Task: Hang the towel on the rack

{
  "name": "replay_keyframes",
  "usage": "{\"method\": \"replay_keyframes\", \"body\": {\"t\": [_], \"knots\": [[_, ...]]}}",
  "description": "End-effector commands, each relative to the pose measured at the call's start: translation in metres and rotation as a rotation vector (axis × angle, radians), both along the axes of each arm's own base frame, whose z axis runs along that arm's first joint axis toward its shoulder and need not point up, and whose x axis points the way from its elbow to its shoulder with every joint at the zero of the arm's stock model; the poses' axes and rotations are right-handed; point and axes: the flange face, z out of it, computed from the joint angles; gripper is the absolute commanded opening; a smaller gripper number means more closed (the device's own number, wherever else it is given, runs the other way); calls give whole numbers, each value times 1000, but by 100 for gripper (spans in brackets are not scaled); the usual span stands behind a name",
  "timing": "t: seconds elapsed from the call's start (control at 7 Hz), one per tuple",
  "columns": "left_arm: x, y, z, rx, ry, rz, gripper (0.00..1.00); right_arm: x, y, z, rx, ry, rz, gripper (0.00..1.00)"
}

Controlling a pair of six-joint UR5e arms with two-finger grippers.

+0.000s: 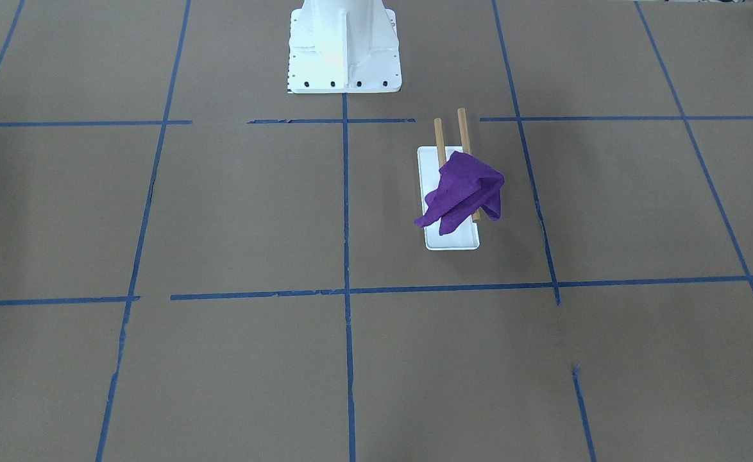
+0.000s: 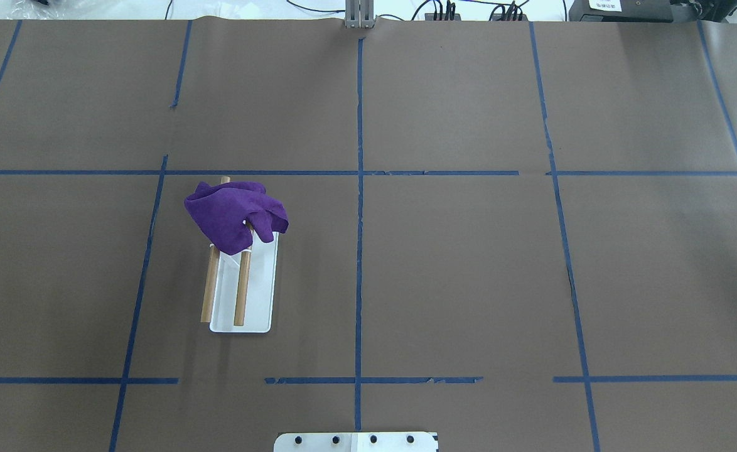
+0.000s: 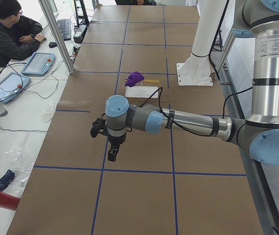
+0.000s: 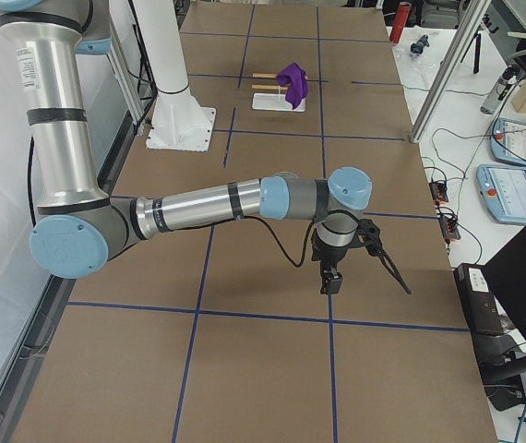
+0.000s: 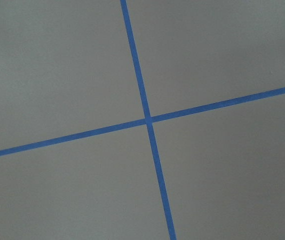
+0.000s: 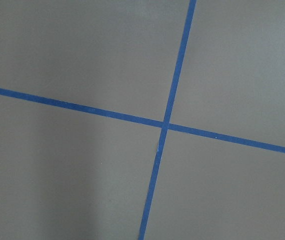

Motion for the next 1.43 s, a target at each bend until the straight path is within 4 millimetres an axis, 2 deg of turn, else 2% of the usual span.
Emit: {"method": "replay_keyframes", "body": {"t": [0.0, 0.14, 0.29, 0.71, 1.29], "knots": [[2, 10, 14, -56, 97, 3, 100, -1, 0, -2, 5, -12, 11, 100], [-1, 9, 13, -57, 125, -2, 100, -1, 0, -3, 6, -12, 11, 100], [-4, 12, 23, -73, 115, -8, 100, -1, 0, -3, 7, -14, 10, 100], [-7, 13, 14, -57, 115, -16, 100, -1, 0, -4, 10, -15, 10, 100], [-8, 13, 15, -59, 113, -16, 100, -1, 0, -4, 7, -15, 11, 100]]}}
